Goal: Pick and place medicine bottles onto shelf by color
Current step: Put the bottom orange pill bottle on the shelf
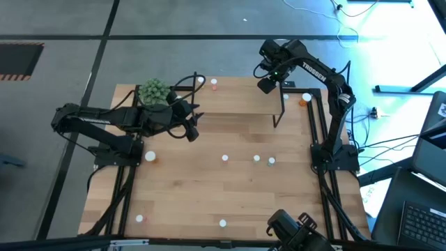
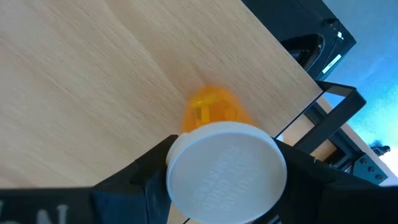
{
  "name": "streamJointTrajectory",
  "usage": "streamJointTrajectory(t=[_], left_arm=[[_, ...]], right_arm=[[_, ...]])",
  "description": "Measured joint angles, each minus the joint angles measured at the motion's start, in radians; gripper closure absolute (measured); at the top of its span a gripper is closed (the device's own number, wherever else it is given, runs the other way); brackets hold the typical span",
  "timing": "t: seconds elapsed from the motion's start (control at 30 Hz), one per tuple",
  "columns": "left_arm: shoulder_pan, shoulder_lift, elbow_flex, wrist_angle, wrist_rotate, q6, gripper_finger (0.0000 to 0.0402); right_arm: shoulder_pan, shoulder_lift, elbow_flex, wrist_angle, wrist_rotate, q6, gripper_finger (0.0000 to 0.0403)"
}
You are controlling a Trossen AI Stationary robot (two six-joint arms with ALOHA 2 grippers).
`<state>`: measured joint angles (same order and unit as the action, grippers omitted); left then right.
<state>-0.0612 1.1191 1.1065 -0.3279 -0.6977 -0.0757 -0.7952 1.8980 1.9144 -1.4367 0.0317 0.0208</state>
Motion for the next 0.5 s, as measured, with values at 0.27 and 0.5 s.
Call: streamJointTrajectory(t=[0.27,0.5], left_arm=[[0.000,0.000,0.000,0.000,-0.083,0.000,0.0253],[0.000,0.000,0.000,0.000,-0.070,0.000,0.0253]], right_arm=[[0.000,0.000,0.000,0.000,-0.001,0.002,0.0185],[0.000,0.000,0.000,0.000,-0.007,0.003,0.0185]])
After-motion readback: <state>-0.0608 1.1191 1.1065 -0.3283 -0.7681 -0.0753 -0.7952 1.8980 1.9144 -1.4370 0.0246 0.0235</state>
